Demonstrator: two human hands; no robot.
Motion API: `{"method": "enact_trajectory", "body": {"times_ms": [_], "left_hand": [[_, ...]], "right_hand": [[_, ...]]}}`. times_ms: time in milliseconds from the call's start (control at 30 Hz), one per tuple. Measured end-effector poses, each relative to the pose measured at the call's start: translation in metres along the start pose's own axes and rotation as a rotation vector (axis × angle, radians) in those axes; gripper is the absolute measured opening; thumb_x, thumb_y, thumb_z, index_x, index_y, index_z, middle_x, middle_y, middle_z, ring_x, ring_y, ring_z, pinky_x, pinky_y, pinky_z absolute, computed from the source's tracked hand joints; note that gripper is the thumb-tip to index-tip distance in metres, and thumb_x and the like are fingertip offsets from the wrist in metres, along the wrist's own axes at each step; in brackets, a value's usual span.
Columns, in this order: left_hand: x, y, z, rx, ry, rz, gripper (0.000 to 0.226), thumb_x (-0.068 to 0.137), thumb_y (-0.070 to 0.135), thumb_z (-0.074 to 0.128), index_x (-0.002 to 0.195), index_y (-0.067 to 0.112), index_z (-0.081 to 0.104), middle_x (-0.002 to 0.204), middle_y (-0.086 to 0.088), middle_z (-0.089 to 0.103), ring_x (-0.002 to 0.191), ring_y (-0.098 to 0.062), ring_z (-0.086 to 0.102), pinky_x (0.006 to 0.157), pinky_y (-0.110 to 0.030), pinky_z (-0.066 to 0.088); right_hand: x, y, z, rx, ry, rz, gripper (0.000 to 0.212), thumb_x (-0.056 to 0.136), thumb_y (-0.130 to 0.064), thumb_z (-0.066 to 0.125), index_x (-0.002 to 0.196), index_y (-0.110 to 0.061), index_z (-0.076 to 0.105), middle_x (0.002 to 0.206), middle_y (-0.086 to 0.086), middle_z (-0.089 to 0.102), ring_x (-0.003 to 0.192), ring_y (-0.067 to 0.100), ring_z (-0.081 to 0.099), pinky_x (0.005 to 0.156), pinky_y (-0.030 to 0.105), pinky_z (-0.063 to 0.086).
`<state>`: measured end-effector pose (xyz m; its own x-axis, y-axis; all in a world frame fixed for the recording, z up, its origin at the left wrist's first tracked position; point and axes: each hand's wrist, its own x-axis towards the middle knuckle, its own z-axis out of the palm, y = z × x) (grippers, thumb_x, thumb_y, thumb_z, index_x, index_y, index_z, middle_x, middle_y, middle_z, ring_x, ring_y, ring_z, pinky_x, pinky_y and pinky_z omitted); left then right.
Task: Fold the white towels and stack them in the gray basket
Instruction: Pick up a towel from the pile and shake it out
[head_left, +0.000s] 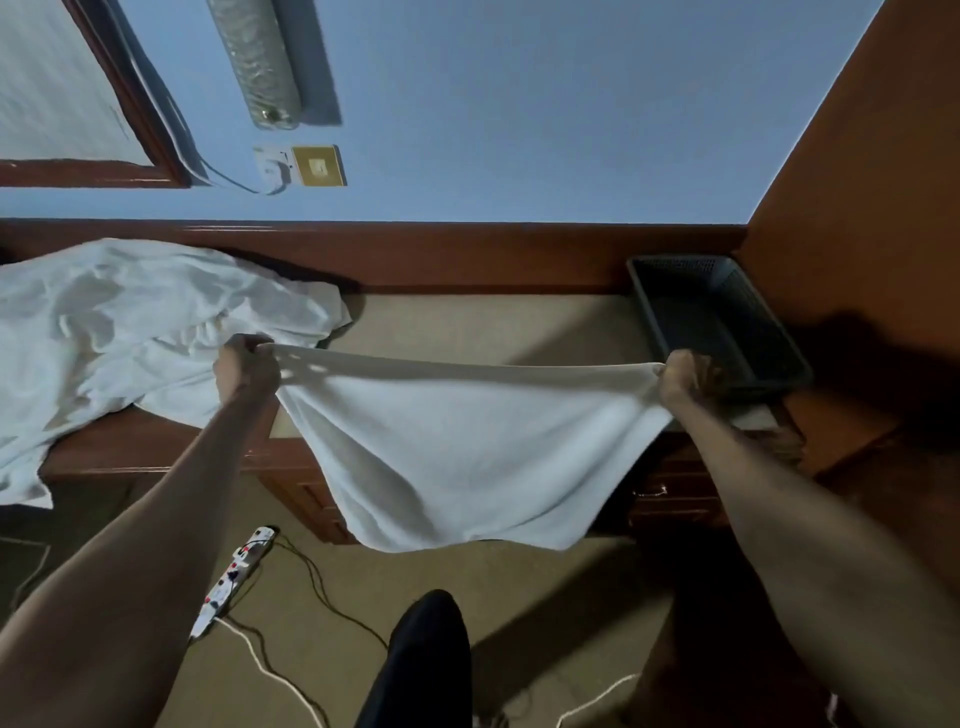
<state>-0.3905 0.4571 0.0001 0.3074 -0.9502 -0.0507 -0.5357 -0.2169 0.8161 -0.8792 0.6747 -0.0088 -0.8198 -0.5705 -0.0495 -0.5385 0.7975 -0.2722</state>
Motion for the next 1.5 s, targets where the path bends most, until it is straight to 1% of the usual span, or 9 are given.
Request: {"method": "enact_trajectory", "body": {"times_ms": [267, 367, 733, 833, 967, 1067, 1200, 1367, 1500], "left_hand": [[0.058, 0.001, 0.047, -0.003, 0.008, -0.021, 0.032, 0.098, 0.007, 0.051, 0.126, 0.009, 0.067, 0.125, -0.017, 0.068, 0.12, -0.036, 0.061, 0.097, -0.035, 0.05], [0.096, 0.005, 0.075, -0.003, -0.038, -0.035, 0.034, 0.095, 0.005, 0.054, 0.125, 0.013, 0.068, 0.122, -0.014, 0.07, 0.116, -0.034, 0.064, 0.089, -0.03, 0.05], [0.234, 0.057, 0.181, 0.065, -0.075, -0.033, 0.029, 0.093, 0.003, 0.057, 0.116, 0.01, 0.073, 0.114, -0.017, 0.073, 0.108, -0.038, 0.066, 0.091, -0.048, 0.057], [0.261, 0.073, 0.205, 0.058, -0.069, -0.037, 0.027, 0.095, 0.003, 0.055, 0.113, 0.01, 0.073, 0.111, -0.017, 0.072, 0.104, -0.036, 0.066, 0.091, -0.045, 0.056], [0.295, 0.087, 0.234, -0.027, -0.085, -0.07, 0.026, 0.096, 0.0, 0.051, 0.109, 0.015, 0.068, 0.088, -0.009, 0.065, 0.092, -0.031, 0.062, 0.071, -0.027, 0.053], [0.327, 0.089, 0.255, -0.071, -0.05, -0.073, 0.022, 0.094, 0.006, 0.056, 0.106, 0.016, 0.071, 0.1, -0.013, 0.073, 0.098, -0.035, 0.069, 0.082, -0.04, 0.058], [0.358, 0.085, 0.28, -0.113, -0.025, -0.123, 0.018, 0.092, 0.008, 0.059, 0.097, 0.021, 0.07, 0.098, -0.011, 0.075, 0.095, -0.031, 0.072, 0.086, -0.044, 0.061], [0.372, 0.047, 0.321, -0.066, -0.086, -0.186, 0.02, 0.094, 0.003, 0.063, 0.109, 0.015, 0.068, 0.107, -0.015, 0.071, 0.09, -0.022, 0.062, 0.064, -0.016, 0.048], [0.375, 0.027, 0.351, -0.075, -0.066, -0.212, 0.021, 0.093, 0.003, 0.065, 0.109, 0.013, 0.072, 0.103, -0.013, 0.074, 0.088, -0.016, 0.059, 0.075, -0.018, 0.051]], "right_hand": [[0.054, -0.034, 0.023, 0.258, 0.027, -0.027, 0.021, 0.099, -0.011, 0.055, 0.099, 0.008, 0.064, 0.112, 0.029, 0.06, 0.106, 0.042, 0.056, 0.077, 0.038, 0.034], [0.084, -0.047, 0.036, 0.273, 0.04, -0.074, 0.018, 0.098, -0.006, 0.055, 0.093, 0.009, 0.064, 0.107, 0.032, 0.061, 0.103, 0.043, 0.057, 0.082, 0.042, 0.041], [0.229, -0.135, 0.08, 0.246, 0.064, 0.006, 0.012, 0.097, 0.004, 0.058, 0.094, 0.011, 0.067, 0.107, 0.033, 0.061, 0.101, 0.044, 0.062, 0.074, 0.037, 0.041], [0.263, -0.156, 0.086, 0.245, 0.032, 0.036, 0.014, 0.098, 0.001, 0.057, 0.1, 0.011, 0.066, 0.113, 0.032, 0.061, 0.108, 0.045, 0.06, 0.085, 0.044, 0.044], [0.309, -0.179, 0.096, 0.235, 0.005, 0.062, 0.019, 0.098, 0.002, 0.054, 0.109, 0.013, 0.066, 0.119, 0.034, 0.06, 0.116, 0.047, 0.056, 0.09, 0.041, 0.041], [0.335, -0.201, 0.099, 0.304, 0.006, 0.058, 0.028, 0.099, 0.003, 0.049, 0.123, 0.01, 0.062, 0.131, 0.03, 0.057, 0.125, 0.041, 0.05, 0.096, 0.031, 0.033], [0.371, -0.216, 0.123, 0.311, 0.028, 0.028, 0.03, 0.097, 0.001, 0.05, 0.124, 0.004, 0.064, 0.133, 0.026, 0.057, 0.126, 0.037, 0.05, 0.103, 0.034, 0.036], [0.388, -0.218, 0.176, 0.229, -0.016, 0.04, 0.023, 0.098, 0.0, 0.05, 0.112, 0.011, 0.065, 0.123, 0.032, 0.056, 0.117, 0.045, 0.053, 0.093, 0.039, 0.036], [0.407, -0.212, 0.222, 0.168, -0.028, -0.003, 0.023, 0.1, -0.008, 0.051, 0.104, 0.01, 0.065, 0.114, 0.036, 0.058, 0.112, 0.047, 0.052, 0.093, 0.043, 0.037]]}}
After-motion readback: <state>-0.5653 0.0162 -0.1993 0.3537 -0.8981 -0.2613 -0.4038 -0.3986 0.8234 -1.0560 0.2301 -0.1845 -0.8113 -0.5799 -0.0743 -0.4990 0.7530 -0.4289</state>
